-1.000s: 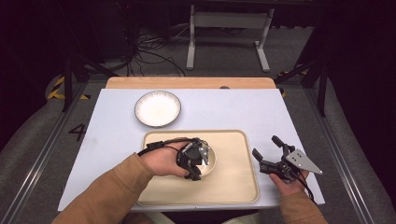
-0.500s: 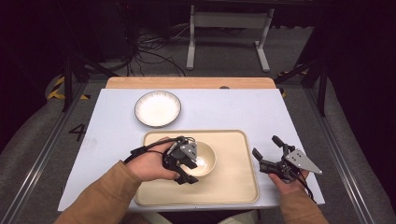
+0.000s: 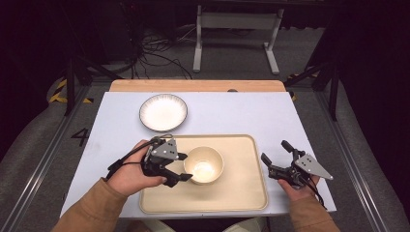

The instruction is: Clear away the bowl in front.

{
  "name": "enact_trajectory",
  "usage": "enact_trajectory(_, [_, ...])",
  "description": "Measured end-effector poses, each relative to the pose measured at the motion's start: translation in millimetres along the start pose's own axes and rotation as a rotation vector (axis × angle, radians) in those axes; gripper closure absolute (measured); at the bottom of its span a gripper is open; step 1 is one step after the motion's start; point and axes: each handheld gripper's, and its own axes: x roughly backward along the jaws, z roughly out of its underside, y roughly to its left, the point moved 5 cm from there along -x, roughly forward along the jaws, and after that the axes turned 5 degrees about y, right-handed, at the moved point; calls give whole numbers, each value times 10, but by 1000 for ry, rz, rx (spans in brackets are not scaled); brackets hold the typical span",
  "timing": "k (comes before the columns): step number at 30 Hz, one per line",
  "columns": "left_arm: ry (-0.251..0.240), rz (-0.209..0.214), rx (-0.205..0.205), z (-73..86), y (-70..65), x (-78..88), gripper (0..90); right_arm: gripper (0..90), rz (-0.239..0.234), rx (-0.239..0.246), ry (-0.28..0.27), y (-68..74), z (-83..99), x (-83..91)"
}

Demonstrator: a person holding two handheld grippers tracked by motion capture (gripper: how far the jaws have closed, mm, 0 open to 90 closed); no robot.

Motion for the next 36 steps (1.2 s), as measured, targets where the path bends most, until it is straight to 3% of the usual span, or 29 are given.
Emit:
enact_trajectory(11, [-158, -128, 102, 175, 139, 167, 165, 82, -3, -1, 0, -1, 0, 0])
enact_trajectory(18, [-228, -209, 128, 332, 221, 243, 124, 81, -6, -6, 1, -1, 1, 3])
enact_trajectory(26, [-373, -327, 228, 614, 317, 367, 123, 77, -9, -10, -7, 5, -2, 7])
enact_trajectory(36, [-430, -438, 312, 916, 409, 417, 116, 75, -10, -7, -8, 4, -1, 8])
